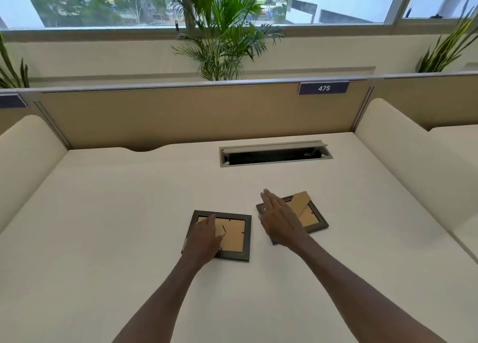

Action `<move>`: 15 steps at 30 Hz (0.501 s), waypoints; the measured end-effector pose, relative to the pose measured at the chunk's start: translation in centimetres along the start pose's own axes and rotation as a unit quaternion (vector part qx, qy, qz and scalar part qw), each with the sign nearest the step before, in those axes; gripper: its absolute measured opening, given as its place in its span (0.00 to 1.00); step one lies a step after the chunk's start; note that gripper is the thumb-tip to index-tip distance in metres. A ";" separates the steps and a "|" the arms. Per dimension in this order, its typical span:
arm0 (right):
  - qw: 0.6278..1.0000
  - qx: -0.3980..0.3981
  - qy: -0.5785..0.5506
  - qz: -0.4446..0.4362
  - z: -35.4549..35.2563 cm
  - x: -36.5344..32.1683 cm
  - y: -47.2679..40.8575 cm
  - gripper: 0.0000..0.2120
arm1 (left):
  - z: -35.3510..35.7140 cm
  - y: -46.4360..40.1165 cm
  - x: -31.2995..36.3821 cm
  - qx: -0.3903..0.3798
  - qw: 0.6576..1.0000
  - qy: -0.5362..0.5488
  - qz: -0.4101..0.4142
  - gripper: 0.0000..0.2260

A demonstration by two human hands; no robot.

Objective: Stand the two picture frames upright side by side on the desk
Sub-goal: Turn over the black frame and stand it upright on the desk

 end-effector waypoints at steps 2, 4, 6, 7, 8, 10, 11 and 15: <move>0.999 -0.032 -0.018 0.001 0.7 -0.7 0.7 0.28 | 0.4 -0.1 -0.2 -0.014 1.000 0.008 -0.003 0.29; 0.998 -0.057 -0.018 -0.001 1.5 -1.5 1.9 0.25 | 0.9 -0.1 -0.5 -0.022 1.000 0.011 -0.007 0.26; 0.996 -0.087 -0.019 0.000 2.5 -2.1 2.8 0.22 | 1.4 -0.1 -0.7 -0.032 0.999 0.012 -0.006 0.26; 0.995 -0.098 -0.021 0.001 3.0 -2.3 3.2 0.21 | 1.6 -0.2 -0.9 -0.035 0.999 0.004 0.001 0.26; 0.994 -0.109 -0.019 0.005 3.3 -2.6 3.5 0.20 | 1.5 -0.3 -1.0 -0.032 0.999 -0.010 0.009 0.26; 0.992 -0.124 -0.024 0.008 4.0 -3.0 4.2 0.19 | 1.5 -0.6 -1.3 -0.028 0.999 -0.037 0.025 0.26; 0.991 -0.129 -0.029 0.010 4.2 -3.3 4.5 0.18 | 1.4 -0.7 -1.3 -0.031 0.998 -0.046 0.028 0.26; 0.985 -0.158 -0.057 0.035 4.7 -3.7 5.0 0.16 | 1.0 -1.1 -0.8 -0.066 0.992 -0.103 0.037 0.34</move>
Point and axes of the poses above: each hand's wrist, its own y-axis away from the middle knuckle, its own z-axis out of the palm, x = y × z, the point moved 1 cm from there along -y, towards the middle knuckle, and after that the axes turned 7 degrees about z, right-handed, at the moved point
